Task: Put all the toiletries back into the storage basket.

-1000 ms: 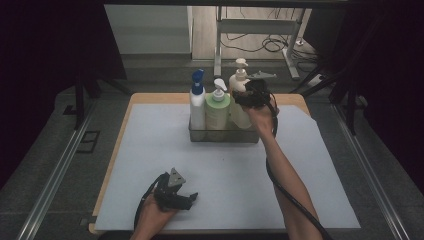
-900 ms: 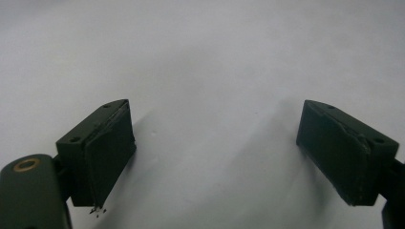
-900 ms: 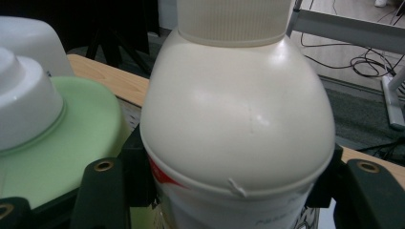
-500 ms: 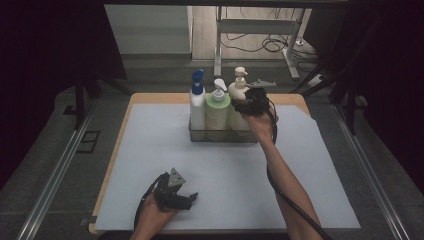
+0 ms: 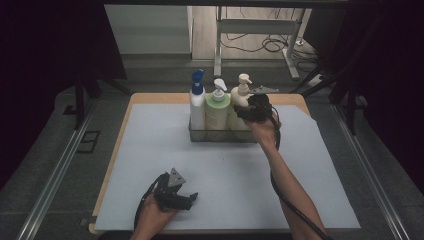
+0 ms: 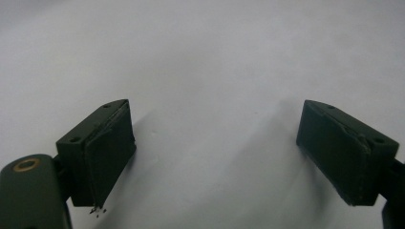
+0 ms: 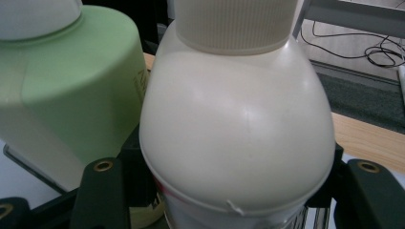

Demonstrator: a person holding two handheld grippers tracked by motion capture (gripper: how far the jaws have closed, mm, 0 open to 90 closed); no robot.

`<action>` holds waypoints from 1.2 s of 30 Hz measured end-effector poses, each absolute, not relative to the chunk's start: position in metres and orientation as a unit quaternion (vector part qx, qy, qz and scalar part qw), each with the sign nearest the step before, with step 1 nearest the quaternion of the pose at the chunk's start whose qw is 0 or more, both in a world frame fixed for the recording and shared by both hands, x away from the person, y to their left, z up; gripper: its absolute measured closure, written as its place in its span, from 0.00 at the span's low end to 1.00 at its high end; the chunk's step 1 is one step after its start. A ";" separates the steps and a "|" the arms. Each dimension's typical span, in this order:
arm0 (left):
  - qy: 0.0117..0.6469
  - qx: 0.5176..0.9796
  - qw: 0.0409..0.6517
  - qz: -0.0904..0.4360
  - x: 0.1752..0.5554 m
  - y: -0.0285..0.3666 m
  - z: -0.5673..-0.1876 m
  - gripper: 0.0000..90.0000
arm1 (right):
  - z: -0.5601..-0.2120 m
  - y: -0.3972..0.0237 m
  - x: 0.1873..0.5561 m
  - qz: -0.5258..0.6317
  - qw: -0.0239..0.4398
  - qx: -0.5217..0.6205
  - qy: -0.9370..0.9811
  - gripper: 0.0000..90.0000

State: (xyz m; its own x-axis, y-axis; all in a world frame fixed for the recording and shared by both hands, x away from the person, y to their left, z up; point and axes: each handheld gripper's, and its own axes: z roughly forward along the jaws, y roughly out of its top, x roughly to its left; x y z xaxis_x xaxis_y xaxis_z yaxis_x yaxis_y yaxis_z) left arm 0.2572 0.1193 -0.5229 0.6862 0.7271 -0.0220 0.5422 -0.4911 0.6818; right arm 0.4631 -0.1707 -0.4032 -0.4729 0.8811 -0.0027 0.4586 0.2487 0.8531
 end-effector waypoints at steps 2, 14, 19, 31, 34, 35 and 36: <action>0.372 0.853 0.340 0.136 0.257 0.119 -0.523 0.14 | -0.404 -0.172 0.461 0.417 0.253 0.445 0.751 0.41; 0.372 0.853 0.341 0.136 0.257 0.119 -0.523 0.14 | -0.408 -0.176 0.452 0.408 0.247 0.452 0.754 0.41; 0.372 0.852 0.341 0.136 0.257 0.119 -0.523 0.14 | -0.413 -0.178 0.454 0.408 0.242 0.458 0.752 0.41; 0.372 0.853 0.341 0.136 0.257 0.119 -0.523 0.14 | -0.416 -0.181 0.460 0.405 0.213 0.452 0.766 0.32; 0.372 0.853 0.341 0.136 0.257 0.119 -0.523 0.14 | -0.418 -0.185 0.458 0.411 0.206 0.453 0.763 0.31; 0.372 0.853 0.341 0.136 0.257 0.119 -0.523 0.14 | -0.419 -0.186 0.458 0.413 0.206 0.451 0.764 0.31; 0.372 0.853 0.341 0.136 0.257 0.119 -0.523 0.14 | -0.419 -0.188 0.457 0.413 0.205 0.449 0.765 0.32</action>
